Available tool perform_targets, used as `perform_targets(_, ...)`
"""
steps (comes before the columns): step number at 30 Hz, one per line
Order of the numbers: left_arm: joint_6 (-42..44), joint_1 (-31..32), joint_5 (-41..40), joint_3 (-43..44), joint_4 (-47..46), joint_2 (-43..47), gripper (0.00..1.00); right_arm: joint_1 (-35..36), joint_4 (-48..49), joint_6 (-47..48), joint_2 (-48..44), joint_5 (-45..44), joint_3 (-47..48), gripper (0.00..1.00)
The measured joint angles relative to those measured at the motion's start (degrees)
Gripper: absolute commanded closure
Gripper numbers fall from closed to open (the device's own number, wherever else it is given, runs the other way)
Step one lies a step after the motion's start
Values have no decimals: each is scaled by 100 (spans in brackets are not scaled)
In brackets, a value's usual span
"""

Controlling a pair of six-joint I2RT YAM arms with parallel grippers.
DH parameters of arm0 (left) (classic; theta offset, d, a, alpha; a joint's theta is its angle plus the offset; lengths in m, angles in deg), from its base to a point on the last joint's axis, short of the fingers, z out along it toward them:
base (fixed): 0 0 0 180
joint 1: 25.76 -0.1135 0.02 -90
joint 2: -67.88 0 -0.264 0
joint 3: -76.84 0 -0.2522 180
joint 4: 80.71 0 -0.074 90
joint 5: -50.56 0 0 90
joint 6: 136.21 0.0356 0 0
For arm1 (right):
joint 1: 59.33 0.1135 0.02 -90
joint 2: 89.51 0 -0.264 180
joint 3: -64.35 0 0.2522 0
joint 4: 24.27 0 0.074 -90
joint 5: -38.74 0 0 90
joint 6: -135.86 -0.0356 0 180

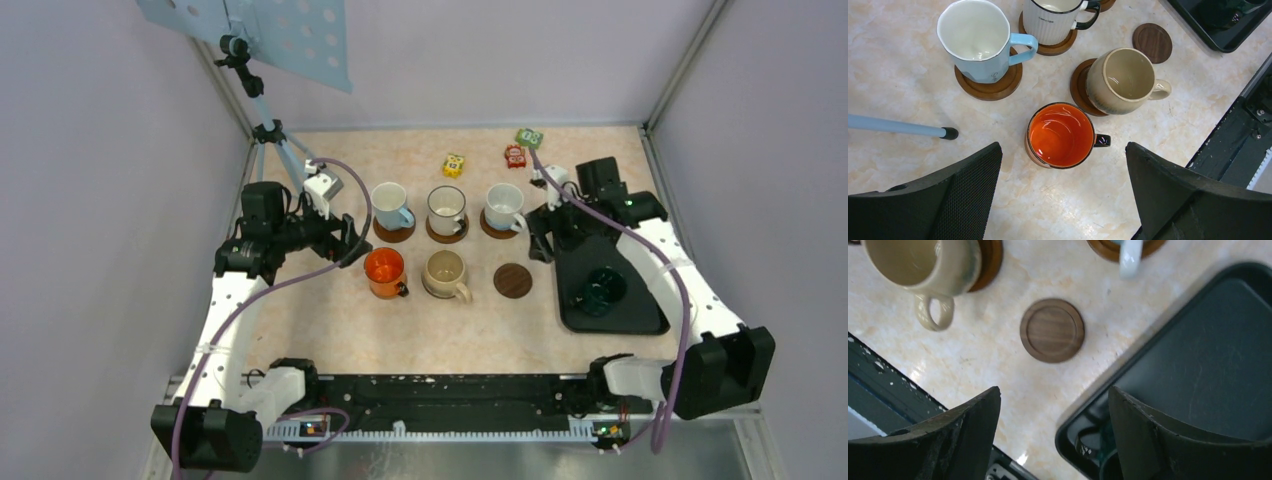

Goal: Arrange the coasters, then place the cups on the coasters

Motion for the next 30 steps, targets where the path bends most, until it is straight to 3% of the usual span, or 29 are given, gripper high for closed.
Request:
perform_targets(7,2,0,76,-4,-2,39,1,-1150,-1143,1069,-463,-50,-87,27)
perform_targets(13,2,0,129,-11,-2,85,1,-1394,-1753,1788,-992,-704,-413,43)
perform_targets(17,2,0,149,-9,-2,85,1,-1480,-2017,2133,-1180,-1213,-999,45)
perform_targets(24,2,0,173,-9,-2,90,1,-1624,-2059,2341,-1185,-1513,-1768,60)
perform_targets(30,2,0,188,-11,-2,127,1,-1720,-1574,2371,-894,-1624,-2175,61)
